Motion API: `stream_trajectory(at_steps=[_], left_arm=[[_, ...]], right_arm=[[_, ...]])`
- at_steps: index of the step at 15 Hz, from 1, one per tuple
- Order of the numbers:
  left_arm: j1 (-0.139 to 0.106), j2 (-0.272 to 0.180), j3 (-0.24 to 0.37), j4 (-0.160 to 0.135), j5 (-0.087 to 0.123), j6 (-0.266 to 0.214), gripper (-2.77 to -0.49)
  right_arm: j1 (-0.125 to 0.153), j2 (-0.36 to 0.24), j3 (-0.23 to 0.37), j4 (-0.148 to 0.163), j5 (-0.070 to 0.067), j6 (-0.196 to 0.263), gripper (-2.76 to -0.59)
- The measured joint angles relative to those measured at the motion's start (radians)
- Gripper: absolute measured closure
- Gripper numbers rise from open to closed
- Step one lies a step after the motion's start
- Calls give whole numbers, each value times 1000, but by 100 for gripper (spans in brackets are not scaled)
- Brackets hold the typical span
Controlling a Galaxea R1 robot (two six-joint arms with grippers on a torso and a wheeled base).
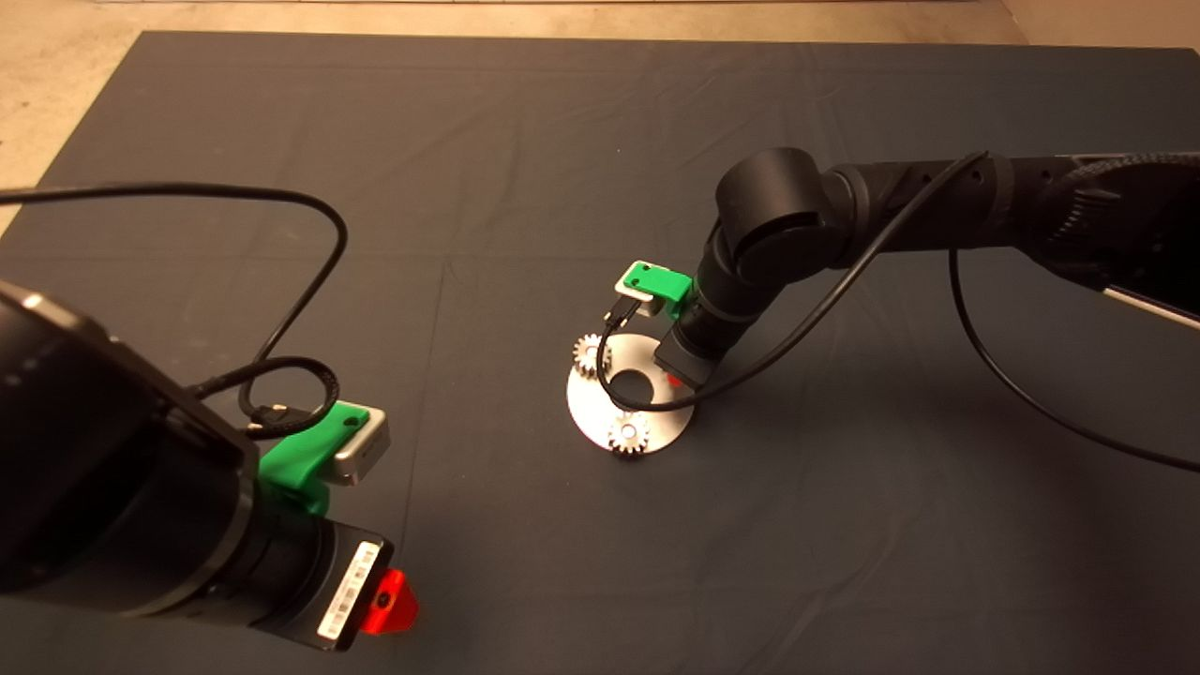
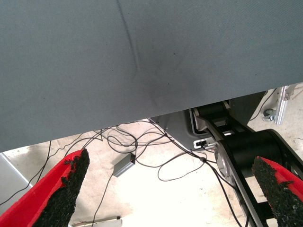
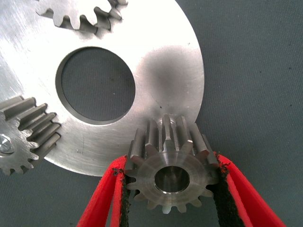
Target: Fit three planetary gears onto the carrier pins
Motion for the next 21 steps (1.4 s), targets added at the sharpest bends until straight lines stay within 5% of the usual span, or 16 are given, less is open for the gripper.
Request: stream_trajectory(at_steps=[21], left_arm=[[0, 0, 0, -8, 0, 0, -249]], right_arm=[[-27, 1, -6, -37, 1, -1, -97]])
